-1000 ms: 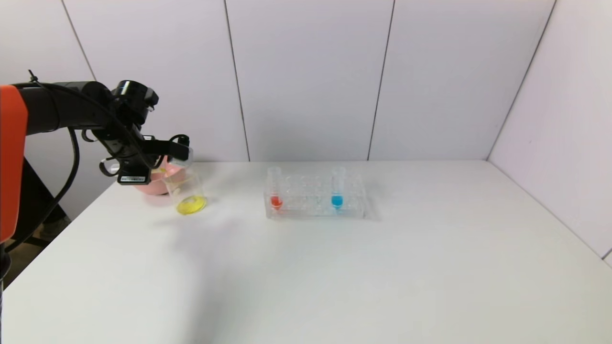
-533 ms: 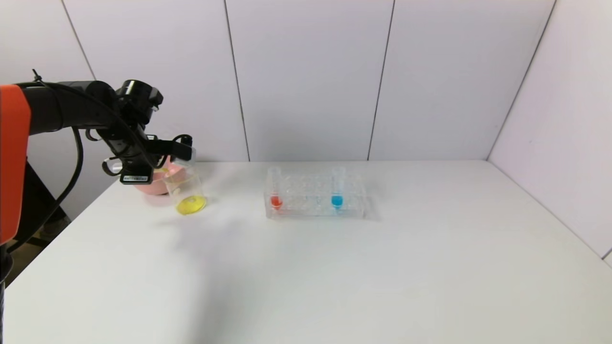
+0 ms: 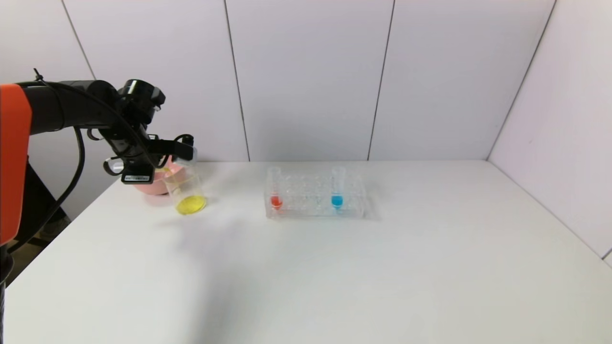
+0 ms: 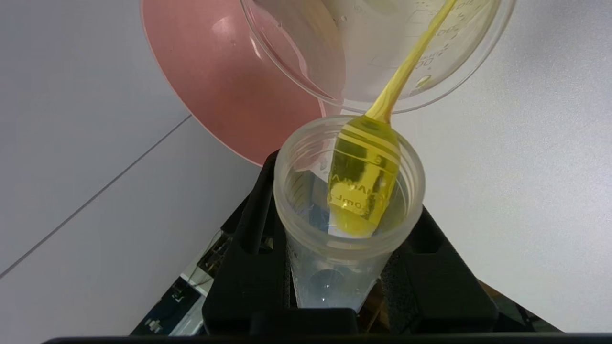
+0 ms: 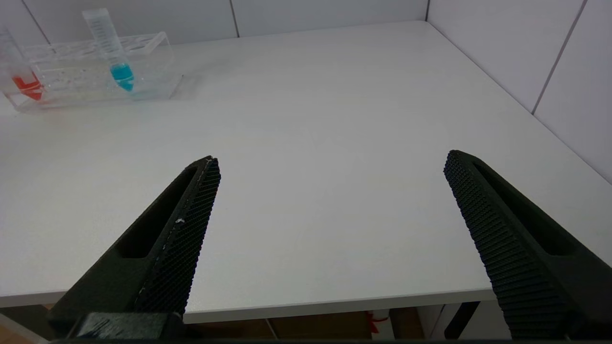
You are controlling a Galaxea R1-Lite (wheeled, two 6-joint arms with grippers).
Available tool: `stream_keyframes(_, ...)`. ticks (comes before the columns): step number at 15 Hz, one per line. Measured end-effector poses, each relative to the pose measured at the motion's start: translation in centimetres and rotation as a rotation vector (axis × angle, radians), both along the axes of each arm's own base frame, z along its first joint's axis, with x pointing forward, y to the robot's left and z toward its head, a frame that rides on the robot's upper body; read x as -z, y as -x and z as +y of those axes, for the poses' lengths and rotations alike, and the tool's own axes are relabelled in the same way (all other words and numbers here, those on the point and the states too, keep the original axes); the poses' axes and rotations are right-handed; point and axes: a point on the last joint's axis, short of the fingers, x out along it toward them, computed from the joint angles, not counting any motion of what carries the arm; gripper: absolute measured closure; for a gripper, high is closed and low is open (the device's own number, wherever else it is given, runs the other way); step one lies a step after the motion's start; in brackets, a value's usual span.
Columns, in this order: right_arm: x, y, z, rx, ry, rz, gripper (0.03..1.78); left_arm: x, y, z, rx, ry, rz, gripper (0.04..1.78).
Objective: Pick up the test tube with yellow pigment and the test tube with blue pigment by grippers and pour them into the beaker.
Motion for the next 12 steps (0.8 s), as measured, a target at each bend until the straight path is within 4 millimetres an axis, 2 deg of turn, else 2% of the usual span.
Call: stream_keyframes(12, 0.0, 0.0, 0.0, 0.0, 0.0, 0.0, 0.1, -0.09, 0.08, -0.62, -0.015, -0.024, -0.003, 1.28)
